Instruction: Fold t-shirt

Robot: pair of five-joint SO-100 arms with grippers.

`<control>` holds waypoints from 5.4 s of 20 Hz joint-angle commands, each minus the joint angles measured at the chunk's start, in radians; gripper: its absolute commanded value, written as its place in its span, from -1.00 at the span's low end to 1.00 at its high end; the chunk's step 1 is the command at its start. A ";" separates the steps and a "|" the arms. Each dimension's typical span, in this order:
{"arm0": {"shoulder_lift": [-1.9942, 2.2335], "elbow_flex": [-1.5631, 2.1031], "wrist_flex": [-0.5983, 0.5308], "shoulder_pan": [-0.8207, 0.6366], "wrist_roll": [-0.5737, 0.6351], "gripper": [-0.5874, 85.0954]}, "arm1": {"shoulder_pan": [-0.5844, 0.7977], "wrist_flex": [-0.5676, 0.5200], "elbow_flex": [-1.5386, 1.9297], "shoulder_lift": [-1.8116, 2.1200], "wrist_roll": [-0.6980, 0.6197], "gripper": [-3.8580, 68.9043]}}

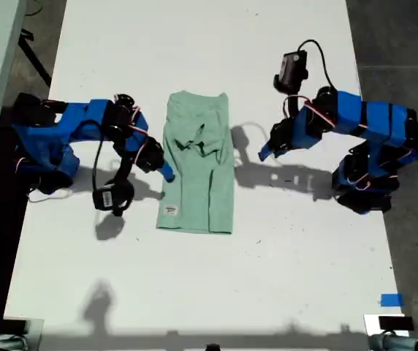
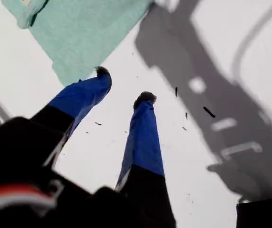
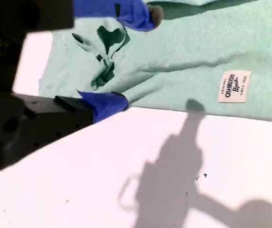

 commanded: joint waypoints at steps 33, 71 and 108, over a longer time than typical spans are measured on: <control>-0.247 0.436 -0.801 0.238 -0.175 -0.42 | -0.460 -0.437 -0.563 -1.023 0.123 -0.24; -0.184 -0.173 -0.184 -0.480 0.350 -0.99 | 0.169 -0.202 -0.976 -0.945 -0.463 -0.92; 2.026 1.807 -0.506 -0.561 -0.048 -0.73 | 0.314 -0.172 1.178 1.365 0.341 -0.85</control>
